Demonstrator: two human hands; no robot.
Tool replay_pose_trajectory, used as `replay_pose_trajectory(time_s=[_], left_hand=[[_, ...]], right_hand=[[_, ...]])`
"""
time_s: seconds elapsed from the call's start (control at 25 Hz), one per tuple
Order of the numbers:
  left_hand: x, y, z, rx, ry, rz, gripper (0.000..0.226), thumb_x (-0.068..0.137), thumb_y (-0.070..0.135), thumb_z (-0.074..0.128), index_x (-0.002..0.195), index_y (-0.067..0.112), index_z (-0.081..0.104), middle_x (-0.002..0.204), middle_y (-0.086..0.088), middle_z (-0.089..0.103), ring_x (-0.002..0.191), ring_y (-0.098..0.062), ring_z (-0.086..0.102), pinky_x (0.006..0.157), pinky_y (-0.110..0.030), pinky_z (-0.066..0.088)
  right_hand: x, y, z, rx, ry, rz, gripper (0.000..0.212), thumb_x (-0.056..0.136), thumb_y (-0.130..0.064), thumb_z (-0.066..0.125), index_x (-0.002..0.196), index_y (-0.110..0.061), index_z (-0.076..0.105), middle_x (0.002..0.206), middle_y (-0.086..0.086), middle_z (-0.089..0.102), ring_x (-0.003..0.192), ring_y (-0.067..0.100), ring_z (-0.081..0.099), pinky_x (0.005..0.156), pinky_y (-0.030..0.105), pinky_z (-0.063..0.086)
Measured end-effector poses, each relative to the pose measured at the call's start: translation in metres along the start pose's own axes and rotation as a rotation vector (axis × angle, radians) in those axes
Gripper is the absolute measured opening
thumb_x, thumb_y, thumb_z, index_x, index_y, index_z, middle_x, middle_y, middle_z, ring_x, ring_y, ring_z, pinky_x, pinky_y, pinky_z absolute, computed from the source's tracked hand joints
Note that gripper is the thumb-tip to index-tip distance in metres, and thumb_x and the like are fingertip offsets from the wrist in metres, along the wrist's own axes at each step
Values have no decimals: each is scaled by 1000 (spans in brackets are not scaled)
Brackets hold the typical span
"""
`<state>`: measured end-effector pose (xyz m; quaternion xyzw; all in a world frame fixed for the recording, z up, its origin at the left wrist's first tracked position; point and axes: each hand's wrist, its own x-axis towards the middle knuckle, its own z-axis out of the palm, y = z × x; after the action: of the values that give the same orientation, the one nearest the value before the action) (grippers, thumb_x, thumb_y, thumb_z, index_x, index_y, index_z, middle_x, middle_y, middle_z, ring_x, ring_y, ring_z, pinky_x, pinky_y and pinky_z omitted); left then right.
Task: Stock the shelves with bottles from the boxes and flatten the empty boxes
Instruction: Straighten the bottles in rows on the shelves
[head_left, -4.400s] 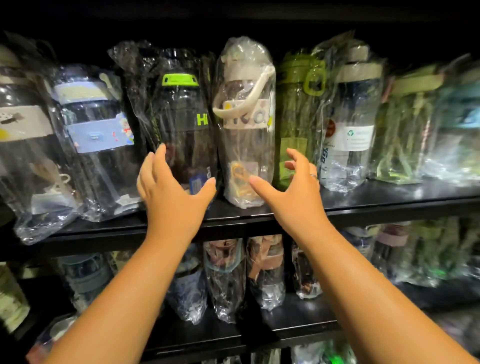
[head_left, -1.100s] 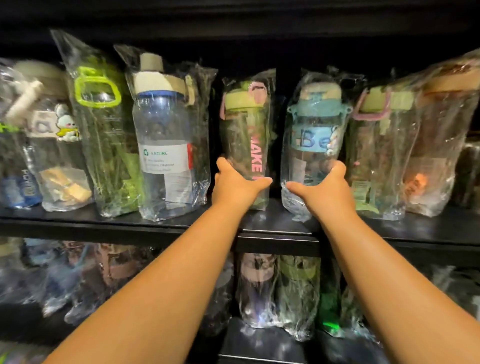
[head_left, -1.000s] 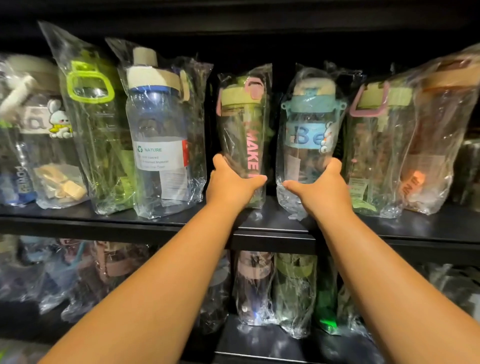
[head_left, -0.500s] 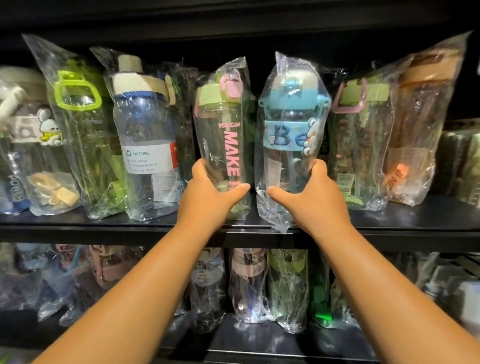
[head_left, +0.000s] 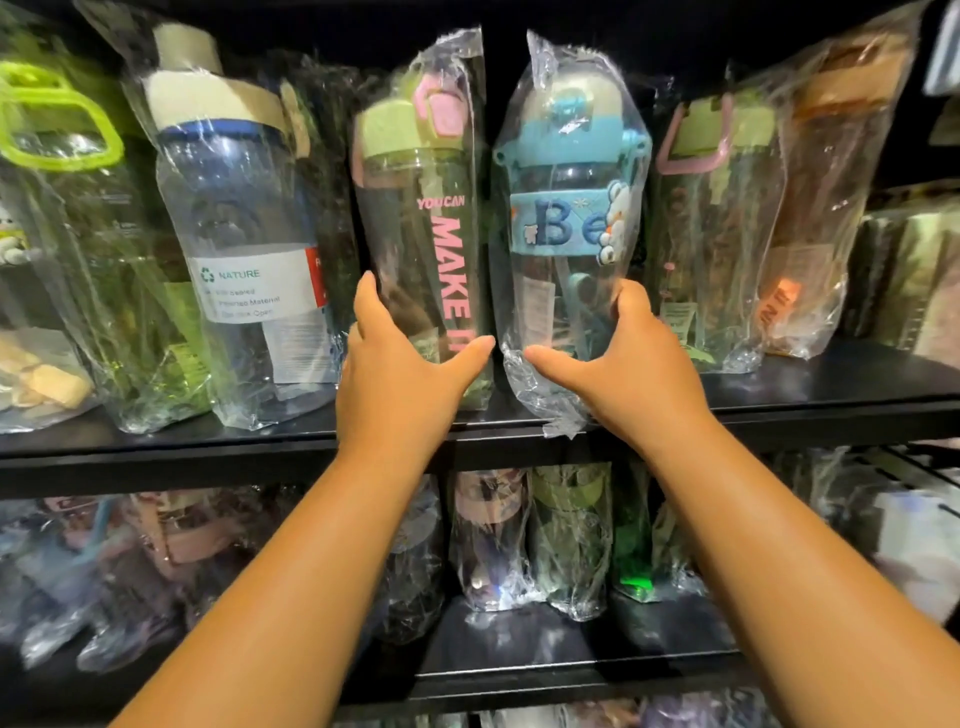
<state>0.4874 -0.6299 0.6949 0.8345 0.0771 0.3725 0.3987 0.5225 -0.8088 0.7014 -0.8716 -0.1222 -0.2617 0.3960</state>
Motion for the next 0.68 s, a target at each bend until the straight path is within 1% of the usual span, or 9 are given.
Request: replay_pose_trajectory(time_s=[0.12,0.24,0.32,0.36,0.44,0.52,0.56,0.64,0.68], left_hand=[[-8,2,-2,25,44,72,111,76,56,76,157,28,6,159,-1,27,143,-23,34,112,-43,36],[-19,1,-4,-101,80,145,99,79,50,73,156,26,16,158,2,27,145,-18,27,114,-32,26],[-32,3,-6,-125,155,287,87,79,47,71,150,18,30,153,-4,33,143,-22,27,116,-31,20],[-39,5,-6,-95,206,393,80,79,45,70,145,14,37,148,-9,38,139,-26,32,116,-32,20],[-57,18,3,-86,223,594,66,79,37,69,135,11,45,135,-7,47,129,-25,41,113,-35,25],[-76,42,22,-189,46,672,55,80,34,67,129,17,50,126,2,48,121,-20,47,109,-31,31],[-83,59,33,-240,-83,644,53,80,36,67,128,21,50,126,5,47,121,-17,47,108,-27,33],[-90,90,58,-275,-297,479,61,80,42,68,134,28,44,132,7,42,125,-13,44,109,-26,34],[-88,103,74,-270,-340,379,69,80,43,71,140,29,39,138,6,38,129,-14,42,109,-28,34]], right_hand=[[-2,1,-2,40,4,3,85,67,-65,78,136,-28,42,129,-12,59,114,14,58,90,36,50],[-12,3,-10,85,-13,-20,84,70,-64,75,140,-32,42,136,-17,54,123,8,53,96,30,45],[-25,13,-20,100,26,11,83,76,-61,71,146,-29,40,140,-9,53,126,12,52,103,32,44],[-32,19,-26,107,67,28,78,79,-59,69,145,-27,42,137,-5,55,124,14,54,104,35,45],[-40,36,-43,87,159,21,56,84,-46,70,133,-26,53,122,-4,59,111,14,58,99,38,48],[-39,55,-68,35,227,29,41,87,-35,70,125,-25,58,115,-5,57,106,13,57,94,33,48],[-33,65,-83,12,249,50,41,88,-33,70,125,-24,57,116,-4,55,106,12,55,91,29,45],[-13,88,-107,-24,272,102,49,86,-33,72,129,-22,52,123,2,53,108,15,53,88,28,42],[0,100,-115,-32,269,135,58,84,-34,74,133,-19,48,128,6,51,113,19,53,91,31,43]])
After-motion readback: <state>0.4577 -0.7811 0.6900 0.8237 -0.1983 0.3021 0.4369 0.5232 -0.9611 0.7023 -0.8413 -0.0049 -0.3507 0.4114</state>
